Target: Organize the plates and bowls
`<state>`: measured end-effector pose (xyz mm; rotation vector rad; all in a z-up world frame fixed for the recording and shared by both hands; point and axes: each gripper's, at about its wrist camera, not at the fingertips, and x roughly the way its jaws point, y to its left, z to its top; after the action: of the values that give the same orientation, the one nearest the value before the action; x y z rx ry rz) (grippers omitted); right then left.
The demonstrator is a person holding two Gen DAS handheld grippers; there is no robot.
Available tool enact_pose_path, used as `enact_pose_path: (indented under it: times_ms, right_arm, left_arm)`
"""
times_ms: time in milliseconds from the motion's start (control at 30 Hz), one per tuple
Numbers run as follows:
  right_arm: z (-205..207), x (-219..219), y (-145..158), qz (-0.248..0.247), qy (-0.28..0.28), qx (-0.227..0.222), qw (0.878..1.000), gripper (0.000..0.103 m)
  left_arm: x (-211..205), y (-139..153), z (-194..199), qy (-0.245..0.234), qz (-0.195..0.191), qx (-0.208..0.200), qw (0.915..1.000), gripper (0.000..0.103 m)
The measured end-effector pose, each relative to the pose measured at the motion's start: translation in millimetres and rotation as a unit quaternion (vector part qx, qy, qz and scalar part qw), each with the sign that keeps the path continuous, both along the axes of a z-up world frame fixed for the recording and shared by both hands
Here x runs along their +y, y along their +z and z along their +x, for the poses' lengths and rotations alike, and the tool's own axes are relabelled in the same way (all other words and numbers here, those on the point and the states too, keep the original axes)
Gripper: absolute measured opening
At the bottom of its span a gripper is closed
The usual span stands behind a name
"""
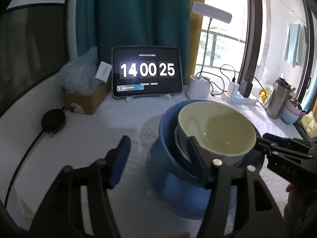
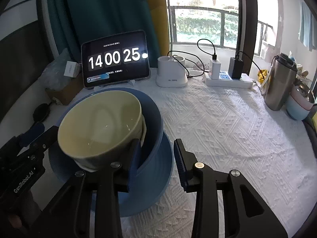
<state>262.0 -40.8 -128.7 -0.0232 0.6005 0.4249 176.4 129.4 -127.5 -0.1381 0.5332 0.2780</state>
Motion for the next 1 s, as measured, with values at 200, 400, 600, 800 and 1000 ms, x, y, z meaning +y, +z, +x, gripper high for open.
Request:
enact_pose_path:
  times_ms: [200, 400, 600, 800, 1000]
  right_arm:
    - [-11.0, -7.8, -0.9, 0.012, -0.002, -0.007, 1.0, 0.055]
    - [-24.3, -15.8, 1.6, 0.017, -0.005, -0.019, 1.0, 0.056]
    - [-38.6, -23.0, 0.9, 0.015, -0.013, -0.025, 0.999, 0.057]
    - [-54.3, -36.0, -0.4, 0.017, -0.022, -0.031, 0.999, 0.057]
    - [-71.8, -48.1, 1.3, 0.02, -0.032, -0.042, 0.998, 0.057]
  left_arm:
    - [-6.7, -0.5, -9.3, -0.001, 0.004, -0.001, 1.0, 0.079]
    - [-12.2, 3.5, -22.1, -0.003, 0.003, -0.013, 0.9999, 0.085]
    - [-17.5, 6.9, -38.1, -0.003, -0.003, -0.022, 0.9998, 0.086]
    - [-26.3, 10.4, -54.4, -0.008, -0.011, -0.034, 0.9993, 0.089]
    - [-42.7, 14.0, -70.1, -0.029, -0.001, -0.043, 0.9987, 0.09]
